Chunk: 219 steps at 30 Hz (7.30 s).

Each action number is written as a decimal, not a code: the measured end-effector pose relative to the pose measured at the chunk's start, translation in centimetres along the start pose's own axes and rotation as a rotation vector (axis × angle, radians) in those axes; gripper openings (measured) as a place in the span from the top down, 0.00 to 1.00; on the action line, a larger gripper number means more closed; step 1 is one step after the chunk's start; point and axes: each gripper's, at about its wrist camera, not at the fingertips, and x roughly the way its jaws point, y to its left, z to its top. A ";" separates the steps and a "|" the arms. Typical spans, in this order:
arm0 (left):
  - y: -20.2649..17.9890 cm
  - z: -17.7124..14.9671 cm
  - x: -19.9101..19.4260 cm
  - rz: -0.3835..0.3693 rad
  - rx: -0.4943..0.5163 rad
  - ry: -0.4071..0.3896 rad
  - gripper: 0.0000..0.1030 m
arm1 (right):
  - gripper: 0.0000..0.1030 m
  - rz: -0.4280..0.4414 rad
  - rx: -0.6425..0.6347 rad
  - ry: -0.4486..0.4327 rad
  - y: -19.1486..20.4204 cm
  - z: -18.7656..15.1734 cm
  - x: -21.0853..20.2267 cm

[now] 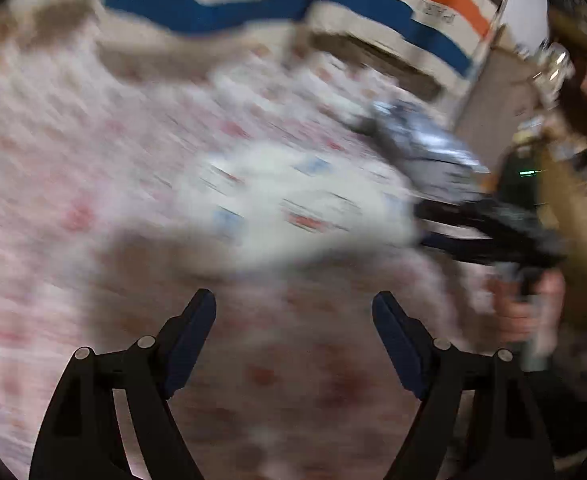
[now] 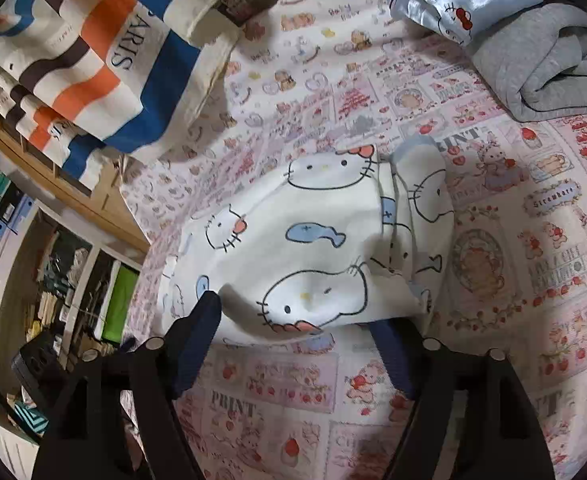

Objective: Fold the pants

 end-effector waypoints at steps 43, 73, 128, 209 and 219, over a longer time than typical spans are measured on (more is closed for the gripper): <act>2.5 6.2 7.7 0.265 -0.352 -0.138 0.70 | 0.31 -0.156 -0.152 -0.038 1.3 1.7 2.1; -15.4 13.8 6.0 0.188 0.183 -0.441 0.84 | 0.79 -0.324 -0.487 -0.457 6.0 7.2 -12.2; -18.6 16.8 10.6 0.279 0.409 -0.605 0.01 | 0.00 -0.592 -0.374 -0.810 -6.9 16.0 -21.9; -8.5 11.0 10.5 0.345 0.329 -0.541 0.01 | 0.00 -0.591 -0.440 -0.680 -2.9 7.9 -9.1; -8.5 11.1 10.5 0.352 0.329 -0.543 0.01 | 0.00 -0.590 -0.441 -0.680 -3.0 7.9 -9.1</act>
